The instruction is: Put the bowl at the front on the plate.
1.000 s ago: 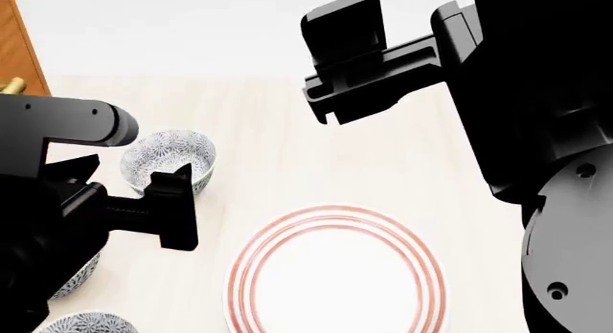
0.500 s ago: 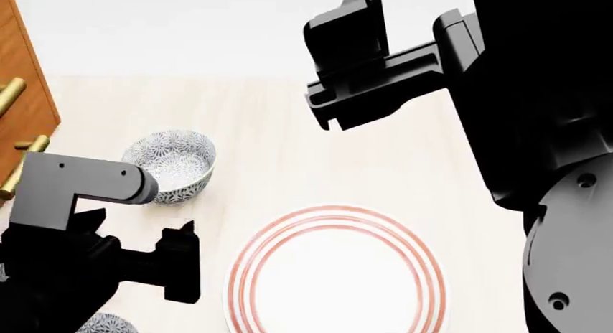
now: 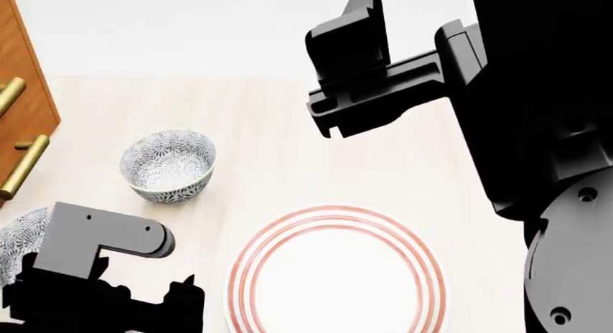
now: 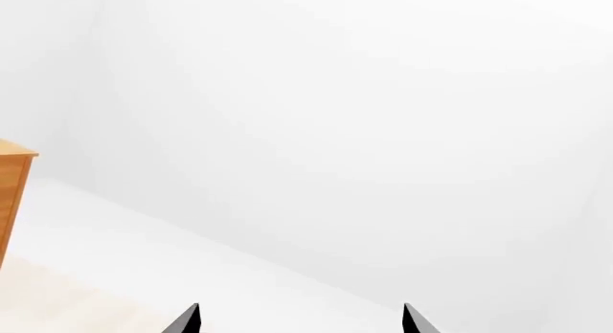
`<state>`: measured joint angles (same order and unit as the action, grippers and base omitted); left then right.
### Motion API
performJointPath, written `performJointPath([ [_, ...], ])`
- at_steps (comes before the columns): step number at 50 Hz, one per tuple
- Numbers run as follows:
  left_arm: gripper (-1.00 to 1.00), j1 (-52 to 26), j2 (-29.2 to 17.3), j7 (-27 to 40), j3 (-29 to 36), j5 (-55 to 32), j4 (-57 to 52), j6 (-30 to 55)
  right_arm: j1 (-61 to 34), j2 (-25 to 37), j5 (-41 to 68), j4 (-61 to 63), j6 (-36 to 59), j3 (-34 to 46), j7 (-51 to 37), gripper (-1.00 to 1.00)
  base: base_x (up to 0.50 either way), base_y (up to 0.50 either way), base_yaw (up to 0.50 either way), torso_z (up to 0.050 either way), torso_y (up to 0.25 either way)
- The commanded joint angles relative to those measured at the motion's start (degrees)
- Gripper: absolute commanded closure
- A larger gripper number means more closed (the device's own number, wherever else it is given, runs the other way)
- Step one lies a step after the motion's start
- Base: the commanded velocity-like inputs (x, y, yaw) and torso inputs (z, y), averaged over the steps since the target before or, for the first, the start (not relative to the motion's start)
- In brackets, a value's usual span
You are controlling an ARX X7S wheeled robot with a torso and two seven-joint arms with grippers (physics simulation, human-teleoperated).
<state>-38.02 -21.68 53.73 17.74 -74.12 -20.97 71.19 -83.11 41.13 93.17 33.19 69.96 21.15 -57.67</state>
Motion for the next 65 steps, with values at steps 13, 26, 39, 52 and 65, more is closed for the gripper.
performJointPath([
  [13, -1.0, 4.55, -2.04, -2.32, 3.86, 3.7, 1.44, -1.77, 0.74, 0.35, -0.8, 0.46, -1.06, 0.31, 0.48, -1.0, 0.0, 0.0, 0.0, 0.0, 0.0],
  [26, -1.0, 6.58, -2.52, -3.43, 5.48, 5.32, 2.19, -3.05, 0.48, 0.5, -1.13, 0.3, -1.3, 0.63, 0.95, -1.0, 0.0, 0.0, 0.0, 0.0, 0.0],
  [39, -1.0, 7.98, -2.81, -3.47, 6.26, 5.34, 3.43, -3.28, 0.11, 0.67, -0.9, 0.28, -1.48, 0.92, 0.8, -1.0, 0.0, 0.0, 0.0, 0.0, 0.0],
  [52, -1.0, 10.75, -3.42, -4.35, 7.54, 6.36, 4.39, -4.41, 0.27, 0.95, -0.67, 0.4, -1.78, 1.21, 0.43, -1.0, 0.0, 0.0, 0.0, 0.0, 0.0],
  [65, -1.0, 11.49, -3.5, -3.78, 8.25, 6.44, 5.12, -4.33, 0.51, 1.2, -0.96, 0.44, -2.14, 1.45, 0.72, -1.0, 0.0, 0.0, 0.0, 0.0, 0.0],
])
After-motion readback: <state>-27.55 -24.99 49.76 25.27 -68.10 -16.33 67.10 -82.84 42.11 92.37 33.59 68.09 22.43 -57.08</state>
